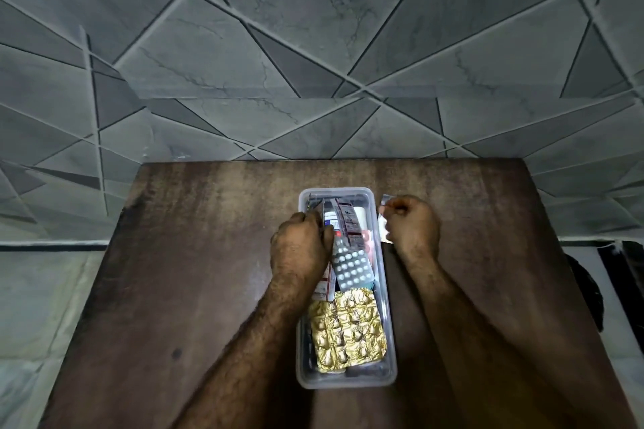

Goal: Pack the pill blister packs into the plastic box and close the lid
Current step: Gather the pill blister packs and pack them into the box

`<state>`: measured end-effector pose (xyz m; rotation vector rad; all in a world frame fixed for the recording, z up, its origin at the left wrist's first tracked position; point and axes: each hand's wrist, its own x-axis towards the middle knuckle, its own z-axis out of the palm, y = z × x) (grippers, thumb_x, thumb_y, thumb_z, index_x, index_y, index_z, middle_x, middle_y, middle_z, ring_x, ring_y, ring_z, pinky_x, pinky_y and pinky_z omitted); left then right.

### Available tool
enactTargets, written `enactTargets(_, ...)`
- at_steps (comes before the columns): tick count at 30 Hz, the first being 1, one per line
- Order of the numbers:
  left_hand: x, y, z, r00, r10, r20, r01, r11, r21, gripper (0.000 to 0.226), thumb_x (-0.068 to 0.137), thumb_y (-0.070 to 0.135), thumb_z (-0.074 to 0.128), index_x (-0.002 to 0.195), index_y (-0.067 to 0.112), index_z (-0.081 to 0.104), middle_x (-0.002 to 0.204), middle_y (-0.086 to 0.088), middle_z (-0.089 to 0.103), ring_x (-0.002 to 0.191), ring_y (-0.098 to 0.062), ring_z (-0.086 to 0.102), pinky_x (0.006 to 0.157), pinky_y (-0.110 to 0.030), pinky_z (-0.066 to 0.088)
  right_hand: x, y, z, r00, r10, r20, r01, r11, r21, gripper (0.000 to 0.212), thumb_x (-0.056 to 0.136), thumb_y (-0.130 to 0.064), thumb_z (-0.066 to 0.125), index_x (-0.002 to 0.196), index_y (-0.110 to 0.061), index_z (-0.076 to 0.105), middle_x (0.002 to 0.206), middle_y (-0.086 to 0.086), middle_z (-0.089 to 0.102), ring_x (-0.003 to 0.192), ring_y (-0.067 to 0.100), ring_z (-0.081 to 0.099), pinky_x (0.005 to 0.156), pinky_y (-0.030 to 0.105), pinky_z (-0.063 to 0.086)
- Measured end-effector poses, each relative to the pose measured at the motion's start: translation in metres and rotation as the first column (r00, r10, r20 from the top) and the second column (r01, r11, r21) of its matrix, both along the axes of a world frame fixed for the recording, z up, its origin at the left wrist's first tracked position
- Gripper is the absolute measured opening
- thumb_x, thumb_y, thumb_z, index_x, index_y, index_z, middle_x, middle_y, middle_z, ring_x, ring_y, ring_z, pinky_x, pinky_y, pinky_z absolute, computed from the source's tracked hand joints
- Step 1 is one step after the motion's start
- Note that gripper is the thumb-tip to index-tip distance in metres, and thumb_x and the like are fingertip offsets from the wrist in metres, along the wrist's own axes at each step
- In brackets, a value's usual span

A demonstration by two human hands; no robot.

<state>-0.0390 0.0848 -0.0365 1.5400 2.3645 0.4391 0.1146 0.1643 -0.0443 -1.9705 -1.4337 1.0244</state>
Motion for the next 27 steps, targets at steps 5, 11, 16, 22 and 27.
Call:
enactTargets(5,-0.014,-0.015,-0.004,0.990,0.071,0.121,-0.082,0.993,0.086,0.025,0.091,0.032,0.057,0.102,0.012,0.068,0.099,-0.011,0.067,0.088,-0.031,0.064,0.075,-0.038,0.053,0.022,0.012,-0.025,0.985,-0.049,0.163,0.067,0.992,-0.105,0.032,0.080,-0.041,0.070,0.098,-0.015,0.067,0.104,0.012,0.073,0.092,0.032,0.067,0.076,0.031,0.049)
enactTargets(11,-0.020,-0.031,-0.006,0.964,0.164,0.211,-0.176,0.984,0.038,0.035,0.091,0.034,0.057,0.119,0.015,0.061,0.118,-0.010,0.058,0.099,-0.029,0.062,0.080,-0.036,0.052,0.010,0.008,-0.041,0.971,0.011,0.238,0.023,0.990,-0.139,0.063,0.070,-0.049,0.077,0.110,-0.006,0.053,0.111,0.016,0.067,0.099,0.036,0.066,0.083,0.038,0.052)
enactTargets(16,-0.019,-0.036,-0.012,0.941,0.203,0.271,-0.205,0.979,-0.020,0.039,0.089,0.039,0.059,0.119,0.015,0.060,0.109,-0.008,0.066,0.093,-0.024,0.065,0.079,-0.031,0.050,0.007,0.010,-0.047,0.984,0.044,0.174,-0.017,0.988,-0.154,0.062,0.072,-0.043,0.075,0.118,-0.008,0.052,0.111,0.016,0.064,0.100,0.036,0.064,0.087,0.043,0.053)
enactTargets(22,-0.019,-0.037,-0.009,0.847,0.317,0.427,-0.312,0.946,-0.082,0.028,0.087,0.036,0.064,0.110,0.019,0.063,0.092,0.001,0.072,0.080,-0.017,0.064,0.069,-0.024,0.043,0.013,0.012,-0.054,0.991,0.005,0.131,0.016,0.987,-0.157,0.045,0.073,-0.032,0.077,0.110,-0.012,0.061,0.106,0.012,0.070,0.093,0.031,0.067,0.081,0.036,0.054)
enactTargets(27,-0.023,-0.038,-0.012,0.791,0.368,0.488,-0.358,0.926,-0.119,0.027,0.084,0.037,0.068,0.106,0.021,0.066,0.076,0.017,0.060,0.075,-0.008,0.058,0.061,-0.021,0.038,0.021,0.003,-0.029,0.997,-0.053,0.051,0.056,0.997,-0.055,0.033,0.077,-0.024,0.078,0.108,-0.016,0.069,0.103,0.003,0.074,0.081,0.017,0.063,0.075,0.027,0.046)
